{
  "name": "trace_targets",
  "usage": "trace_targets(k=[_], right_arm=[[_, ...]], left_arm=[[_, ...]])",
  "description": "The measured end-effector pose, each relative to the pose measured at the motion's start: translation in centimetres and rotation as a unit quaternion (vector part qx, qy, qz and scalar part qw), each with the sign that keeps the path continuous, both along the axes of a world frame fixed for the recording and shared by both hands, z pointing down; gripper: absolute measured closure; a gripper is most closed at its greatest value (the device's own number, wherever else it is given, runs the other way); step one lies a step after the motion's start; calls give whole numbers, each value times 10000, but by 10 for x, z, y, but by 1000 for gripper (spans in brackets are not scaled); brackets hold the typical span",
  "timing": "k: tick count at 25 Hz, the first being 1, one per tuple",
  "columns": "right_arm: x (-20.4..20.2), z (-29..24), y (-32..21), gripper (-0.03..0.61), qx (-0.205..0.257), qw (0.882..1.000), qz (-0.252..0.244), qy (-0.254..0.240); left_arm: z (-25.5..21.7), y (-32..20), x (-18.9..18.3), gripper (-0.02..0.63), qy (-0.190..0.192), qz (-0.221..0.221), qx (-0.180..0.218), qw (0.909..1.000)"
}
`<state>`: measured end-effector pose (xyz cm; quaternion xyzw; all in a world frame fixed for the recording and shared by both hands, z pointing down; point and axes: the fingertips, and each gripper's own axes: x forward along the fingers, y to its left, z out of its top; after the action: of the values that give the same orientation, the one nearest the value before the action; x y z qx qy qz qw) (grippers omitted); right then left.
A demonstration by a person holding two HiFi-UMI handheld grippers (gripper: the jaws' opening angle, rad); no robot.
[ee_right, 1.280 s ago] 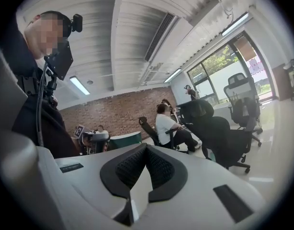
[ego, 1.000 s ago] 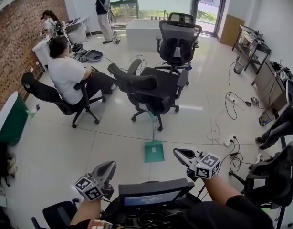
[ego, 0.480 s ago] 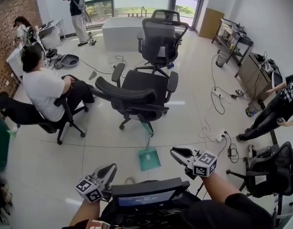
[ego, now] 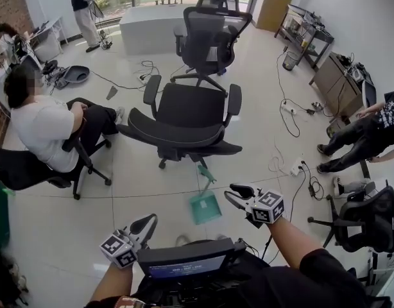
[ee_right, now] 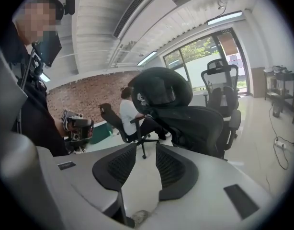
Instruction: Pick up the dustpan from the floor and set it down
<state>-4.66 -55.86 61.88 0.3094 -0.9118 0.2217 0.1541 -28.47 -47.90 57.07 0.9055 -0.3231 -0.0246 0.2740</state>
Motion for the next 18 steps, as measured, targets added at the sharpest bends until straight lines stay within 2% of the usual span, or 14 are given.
trace_targets(k=[6,9,12,18], right_arm=[[4,94,-81,356,-437,9967,-352,581],[9,152,-118,335,-554,9919,-557,1000],[9,222,-148,306,-672,9859,-697,1366],[-1,340,-206,265,-989,9762,-724,1791]], left_arm=[[36,-61,20,607,-213,-180,-96,9996],[51,-88,41,607,-170,-414,-90,9990],[84,-101,57,607,-179,-571,-235,9979],[152,-131,69,607,-196,-770,-574,9952]])
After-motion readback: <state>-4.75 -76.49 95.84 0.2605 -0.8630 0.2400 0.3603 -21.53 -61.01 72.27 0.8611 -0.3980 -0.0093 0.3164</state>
